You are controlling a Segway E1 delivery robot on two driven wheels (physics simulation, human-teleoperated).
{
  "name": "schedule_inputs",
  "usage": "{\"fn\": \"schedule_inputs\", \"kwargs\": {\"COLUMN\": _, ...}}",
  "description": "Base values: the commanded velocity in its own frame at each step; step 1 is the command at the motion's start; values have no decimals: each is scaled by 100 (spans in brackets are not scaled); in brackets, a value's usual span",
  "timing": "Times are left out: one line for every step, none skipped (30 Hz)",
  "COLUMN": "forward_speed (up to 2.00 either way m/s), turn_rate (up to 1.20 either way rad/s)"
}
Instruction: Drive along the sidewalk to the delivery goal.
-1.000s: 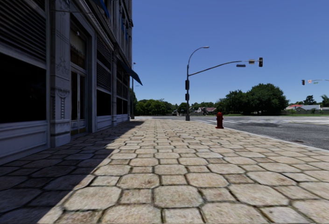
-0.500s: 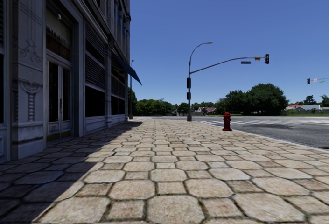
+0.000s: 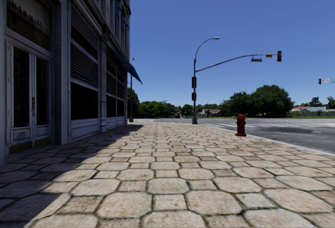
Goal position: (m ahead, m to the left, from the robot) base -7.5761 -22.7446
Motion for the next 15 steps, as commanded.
{"fn": "schedule_inputs", "kwargs": {"forward_speed": 200, "turn_rate": 0}}
{"fn": "schedule_inputs", "kwargs": {"forward_speed": 200, "turn_rate": 0}}
{"fn": "schedule_inputs", "kwargs": {"forward_speed": 200, "turn_rate": 0}}
{"fn": "schedule_inputs", "kwargs": {"forward_speed": 200, "turn_rate": 0}}
{"fn": "schedule_inputs", "kwargs": {"forward_speed": 200, "turn_rate": 0}}
{"fn": "schedule_inputs", "kwargs": {"forward_speed": 200, "turn_rate": 0}}
{"fn": "schedule_inputs", "kwargs": {"forward_speed": 200, "turn_rate": 0}}
{"fn": "schedule_inputs", "kwargs": {"forward_speed": 200, "turn_rate": 0}}
{"fn": "schedule_inputs", "kwargs": {"forward_speed": 200, "turn_rate": 0}}
{"fn": "schedule_inputs", "kwargs": {"forward_speed": 200, "turn_rate": 0}}
{"fn": "schedule_inputs", "kwargs": {"forward_speed": 200, "turn_rate": 0}}
{"fn": "schedule_inputs", "kwargs": {"forward_speed": 200, "turn_rate": 0}}
{"fn": "schedule_inputs", "kwargs": {"forward_speed": 200, "turn_rate": 0}}
{"fn": "schedule_inputs", "kwargs": {"forward_speed": 200, "turn_rate": 0}}
{"fn": "schedule_inputs", "kwargs": {"forward_speed": 200, "turn_rate": 0}}
